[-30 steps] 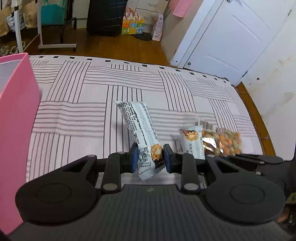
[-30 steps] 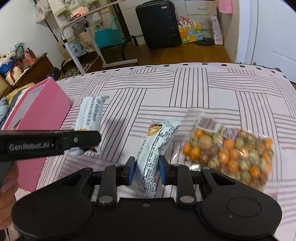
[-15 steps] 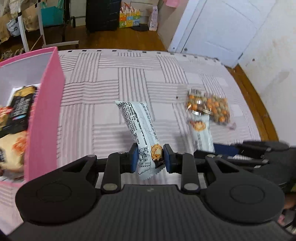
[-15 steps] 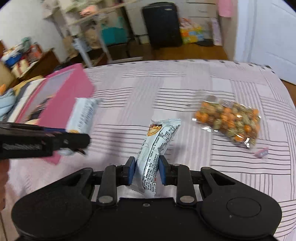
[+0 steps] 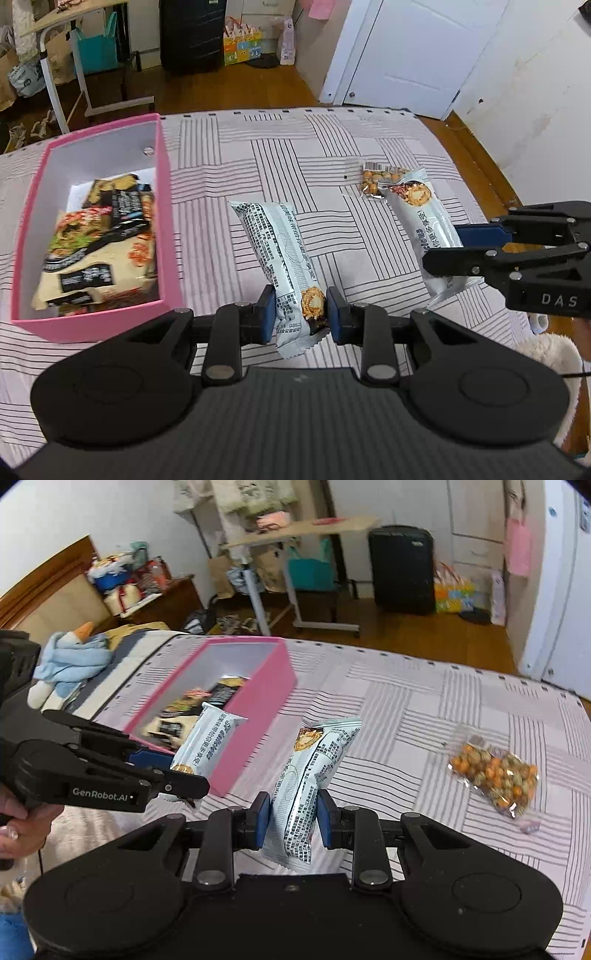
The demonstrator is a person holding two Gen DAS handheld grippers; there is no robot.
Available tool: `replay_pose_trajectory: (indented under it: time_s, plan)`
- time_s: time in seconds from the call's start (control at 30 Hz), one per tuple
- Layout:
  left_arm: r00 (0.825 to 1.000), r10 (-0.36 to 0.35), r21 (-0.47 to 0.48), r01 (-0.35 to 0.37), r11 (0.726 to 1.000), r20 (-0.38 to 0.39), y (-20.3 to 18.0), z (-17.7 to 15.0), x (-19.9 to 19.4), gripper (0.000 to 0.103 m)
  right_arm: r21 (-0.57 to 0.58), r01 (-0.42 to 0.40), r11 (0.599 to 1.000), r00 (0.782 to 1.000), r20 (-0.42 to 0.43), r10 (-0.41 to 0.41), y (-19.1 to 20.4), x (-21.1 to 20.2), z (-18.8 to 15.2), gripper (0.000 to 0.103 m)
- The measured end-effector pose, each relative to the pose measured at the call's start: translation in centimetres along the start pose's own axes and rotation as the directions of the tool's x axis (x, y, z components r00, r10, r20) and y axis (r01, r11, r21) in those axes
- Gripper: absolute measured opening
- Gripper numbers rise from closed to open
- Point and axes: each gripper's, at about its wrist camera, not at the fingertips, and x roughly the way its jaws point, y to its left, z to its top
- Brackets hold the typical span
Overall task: Organize snacks
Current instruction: 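Lower the snack bar into the pink box and open both grippers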
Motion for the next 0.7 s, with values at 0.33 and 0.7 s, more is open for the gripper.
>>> replay_pose_trajectory:
  time_s: [0.33,0.7]
  plan:
    - [0.992,0.106,-0.038,-0.104,0.994,0.065,6.2,-0.2,-4.9,0.027,-0.098,-0.091,0.991,0.994,0.059,0.097,6.4,3.7,2.9,0.031]
    - [0.972,0.180,-0.159,-0.155,0.975,0.154,16.2,0.2,-4.3,0.028,-0.139,-0.138,0.981,0.988,0.047,0.145,11.1,13.6,7.0,0.031]
